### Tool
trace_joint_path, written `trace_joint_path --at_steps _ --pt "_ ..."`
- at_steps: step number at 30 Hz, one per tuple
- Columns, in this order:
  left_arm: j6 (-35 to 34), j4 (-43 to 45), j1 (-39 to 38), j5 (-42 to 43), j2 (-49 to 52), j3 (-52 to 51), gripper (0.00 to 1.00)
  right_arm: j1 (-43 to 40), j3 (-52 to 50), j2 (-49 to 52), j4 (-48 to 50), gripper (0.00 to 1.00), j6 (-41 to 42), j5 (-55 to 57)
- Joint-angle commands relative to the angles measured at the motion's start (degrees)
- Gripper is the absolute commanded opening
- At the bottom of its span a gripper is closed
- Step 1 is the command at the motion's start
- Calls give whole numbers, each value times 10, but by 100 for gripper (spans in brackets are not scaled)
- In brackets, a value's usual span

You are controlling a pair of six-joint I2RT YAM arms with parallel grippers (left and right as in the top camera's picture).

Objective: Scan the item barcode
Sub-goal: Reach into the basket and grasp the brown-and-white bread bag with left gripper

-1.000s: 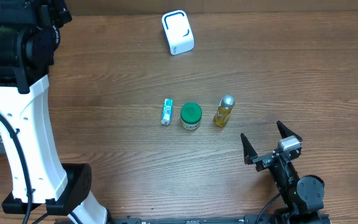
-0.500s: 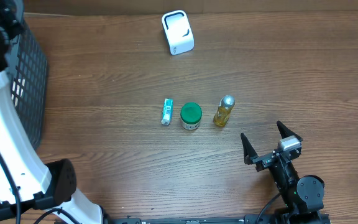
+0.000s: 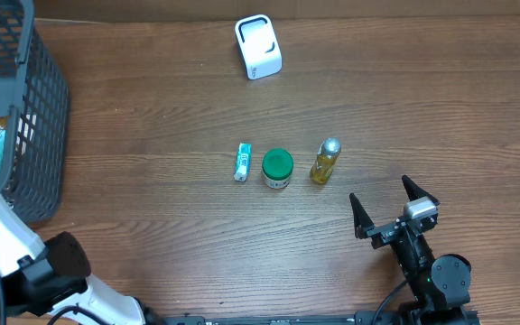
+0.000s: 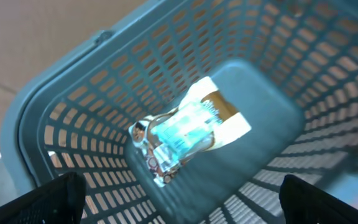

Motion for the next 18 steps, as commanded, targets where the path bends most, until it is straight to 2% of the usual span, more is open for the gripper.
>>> trace_joint_path --at_steps 1,8,18 --pt "-3 16 29 17 7 -38 99 -2 -5 -4 2 100 -2 5" --pt "62 77 78 124 10 -109 99 -2 -6 -4 2 100 -2 5" --pt "162 170 94 130 37 -219 100 -2 -6 -4 2 100 -2 5"
